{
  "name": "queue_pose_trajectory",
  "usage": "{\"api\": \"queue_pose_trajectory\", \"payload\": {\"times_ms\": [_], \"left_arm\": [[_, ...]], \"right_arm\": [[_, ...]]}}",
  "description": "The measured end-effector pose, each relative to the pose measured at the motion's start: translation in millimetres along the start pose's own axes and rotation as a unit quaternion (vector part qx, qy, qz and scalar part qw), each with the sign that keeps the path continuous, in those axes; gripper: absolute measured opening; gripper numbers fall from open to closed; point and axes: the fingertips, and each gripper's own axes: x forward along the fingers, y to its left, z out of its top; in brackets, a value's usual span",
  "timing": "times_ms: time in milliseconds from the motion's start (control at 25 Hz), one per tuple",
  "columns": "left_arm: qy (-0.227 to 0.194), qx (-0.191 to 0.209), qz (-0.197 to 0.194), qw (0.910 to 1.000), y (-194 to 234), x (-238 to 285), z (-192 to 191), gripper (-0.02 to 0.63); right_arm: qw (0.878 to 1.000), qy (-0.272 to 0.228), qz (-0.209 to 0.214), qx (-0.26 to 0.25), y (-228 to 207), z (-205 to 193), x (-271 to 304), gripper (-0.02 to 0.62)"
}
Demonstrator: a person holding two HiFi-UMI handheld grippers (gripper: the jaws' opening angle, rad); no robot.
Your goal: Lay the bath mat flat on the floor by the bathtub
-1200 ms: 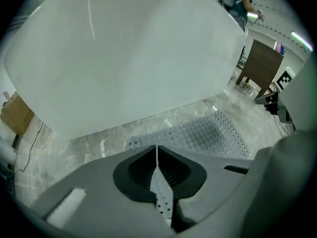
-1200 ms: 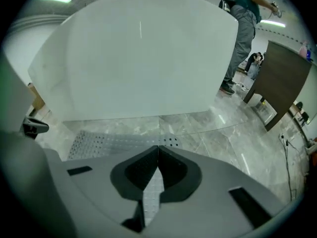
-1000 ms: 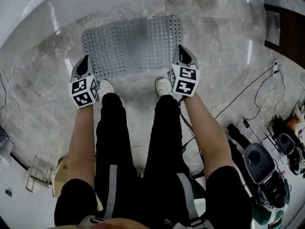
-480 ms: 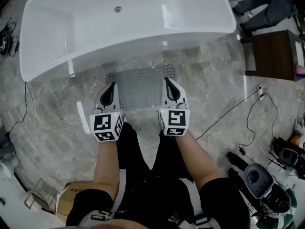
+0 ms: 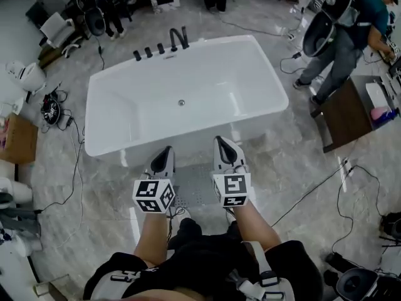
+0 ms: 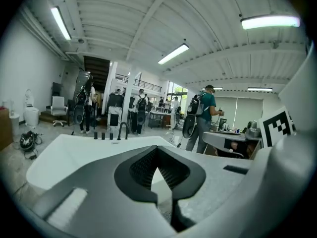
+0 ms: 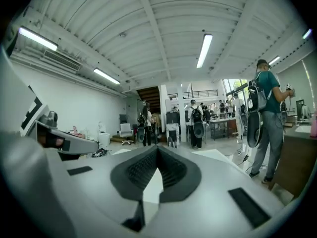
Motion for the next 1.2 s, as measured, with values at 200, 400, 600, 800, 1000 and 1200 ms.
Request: {"api": "queue_pose_trajectory", "payload": {"times_ms": [200,400,600,800,1000,1200], "left_arm": [[-0.042,0.053,0.026,0.9973,-13,-18,66,0.005],[-0.070,0.078,0.024,0.9942,-27,-35,106,0.005],[-0.082,0.085,0.008,0.9930,-46,-37,118,0.005],[-0.083,0.085,0.007,0.9929,-53,-37,120,0.005],[-0.079,0.078,0.006,0.9938,-53,-36,116,0.005],[-0.076,0.072,0.005,0.9945,-47,-35,115,0.005]], "right_arm": [[0.997,-0.069,-0.009,0.022,-14,85,-20,0.005],[0.993,-0.118,-0.007,0.015,-11,137,-41,0.005],[0.991,-0.135,0.000,0.013,-14,152,-49,0.005],[0.991,-0.135,-0.004,0.013,-18,151,-54,0.005],[0.992,-0.124,-0.004,0.010,-19,144,-53,0.005],[0.992,-0.127,0.005,0.006,-10,146,-49,0.006]]}}
